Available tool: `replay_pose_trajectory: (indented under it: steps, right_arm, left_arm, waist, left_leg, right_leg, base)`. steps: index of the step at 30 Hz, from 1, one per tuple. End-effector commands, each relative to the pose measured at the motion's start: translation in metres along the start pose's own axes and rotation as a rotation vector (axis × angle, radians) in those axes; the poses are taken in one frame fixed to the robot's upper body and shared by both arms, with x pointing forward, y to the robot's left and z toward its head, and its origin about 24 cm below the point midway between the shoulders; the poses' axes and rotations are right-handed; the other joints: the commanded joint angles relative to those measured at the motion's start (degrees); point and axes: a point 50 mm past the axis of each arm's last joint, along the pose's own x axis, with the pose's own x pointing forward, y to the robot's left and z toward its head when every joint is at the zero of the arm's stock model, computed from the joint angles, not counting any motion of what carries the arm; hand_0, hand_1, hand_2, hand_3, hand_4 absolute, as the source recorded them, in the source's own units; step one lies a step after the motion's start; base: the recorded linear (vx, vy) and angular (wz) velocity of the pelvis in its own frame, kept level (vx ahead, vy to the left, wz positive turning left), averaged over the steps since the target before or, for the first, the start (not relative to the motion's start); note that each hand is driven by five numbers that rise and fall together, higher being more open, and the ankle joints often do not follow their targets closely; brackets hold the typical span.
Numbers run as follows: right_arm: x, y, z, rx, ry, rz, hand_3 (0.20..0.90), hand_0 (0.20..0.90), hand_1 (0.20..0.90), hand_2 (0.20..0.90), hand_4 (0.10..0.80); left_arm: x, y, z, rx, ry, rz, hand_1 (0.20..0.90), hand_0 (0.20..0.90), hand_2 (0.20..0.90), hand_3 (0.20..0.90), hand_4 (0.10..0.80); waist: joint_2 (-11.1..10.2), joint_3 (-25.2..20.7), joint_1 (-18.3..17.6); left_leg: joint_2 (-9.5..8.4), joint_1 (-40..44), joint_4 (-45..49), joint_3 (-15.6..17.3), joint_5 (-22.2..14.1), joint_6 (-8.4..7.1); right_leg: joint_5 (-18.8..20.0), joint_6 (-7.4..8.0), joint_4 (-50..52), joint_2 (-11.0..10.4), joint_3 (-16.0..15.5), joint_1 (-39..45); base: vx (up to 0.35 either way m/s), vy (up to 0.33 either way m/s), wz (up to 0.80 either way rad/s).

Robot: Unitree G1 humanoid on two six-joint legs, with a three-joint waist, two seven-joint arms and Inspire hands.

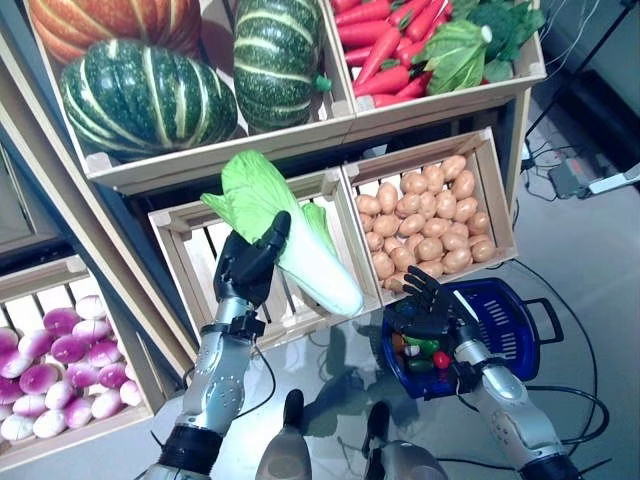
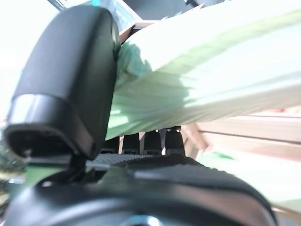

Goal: Put vegetables into the basket

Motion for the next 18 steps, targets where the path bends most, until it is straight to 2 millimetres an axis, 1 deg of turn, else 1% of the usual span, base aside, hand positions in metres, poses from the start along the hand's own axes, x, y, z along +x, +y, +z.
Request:
replay_pose_trajectory:
  steps: [1,3,5,11,18]
  right_arm:
    - [-0.005,0.023,0.016,0.075,-0.010,0.212,0.900,0.900,0.900,0.900,0.800]
    - [-0.004,0.028,0.015,0.111,0.027,0.279,0.900,0.900,0.900,0.900,0.800]
    - [-0.002,0.035,0.020,0.135,0.041,0.340,0.900,0.900,0.900,0.900,0.800]
    - [0.006,0.050,0.032,0.124,0.066,0.425,0.900,0.900,0.900,0.900,0.800]
    - [0.008,0.067,0.032,0.184,0.139,0.492,0.900,0.900,0.900,0.900,0.800]
  left_arm:
    - [0.008,-0.022,0.012,-0.008,-0.074,-0.133,0.300,0.300,0.300,0.300,0.400]
    - [0.008,-0.023,0.008,0.012,-0.048,-0.149,0.300,0.300,0.300,0.300,0.400]
    - [0.009,-0.025,0.005,0.017,-0.027,-0.155,0.300,0.300,0.300,0.300,0.400]
    - [0.013,-0.028,0.000,0.048,0.011,-0.169,0.300,0.300,0.300,0.300,0.400]
    - [0.012,-0.031,-0.003,0.083,0.030,-0.183,0.300,0.300,0.300,0.300,0.400]
  waist:
    - [-1.17,-7.86,-1.10]
    - [-1.34,-8.47,-1.05]
    - [-1.41,-9.20,-0.83]
    - [-1.46,-10.71,-0.58]
    - [-1.35,-11.81,-0.21]
  left_leg:
    - [-1.38,-0.49,0.04,0.50,-1.83,-1.10]
    - [-1.31,-0.14,0.04,0.61,-2.01,-1.22]
    - [-1.38,0.15,0.04,0.65,-2.23,-1.29]
    - [-1.62,1.07,0.04,0.52,-3.09,-1.04]
    - [-1.90,2.21,0.04,0.20,-4.11,-0.81]
  right_leg:
    - [0.01,1.09,0.32,-1.93,1.03,2.57]
    - [0.43,1.21,-0.39,-1.96,0.94,3.09]
    - [0.68,1.35,-0.73,-2.02,0.83,3.32]
    - [0.53,1.49,-0.73,-2.14,0.71,3.83]
    - [0.25,1.64,-0.73,-2.40,0.62,4.50]
  base:
    - [0.044,0.007,-0.01]
    - [0.044,0.008,-0.03]
    - [0.039,0.016,-0.05]
    - [0.024,0.007,-0.01]
    - [0.010,0.004,0.00]
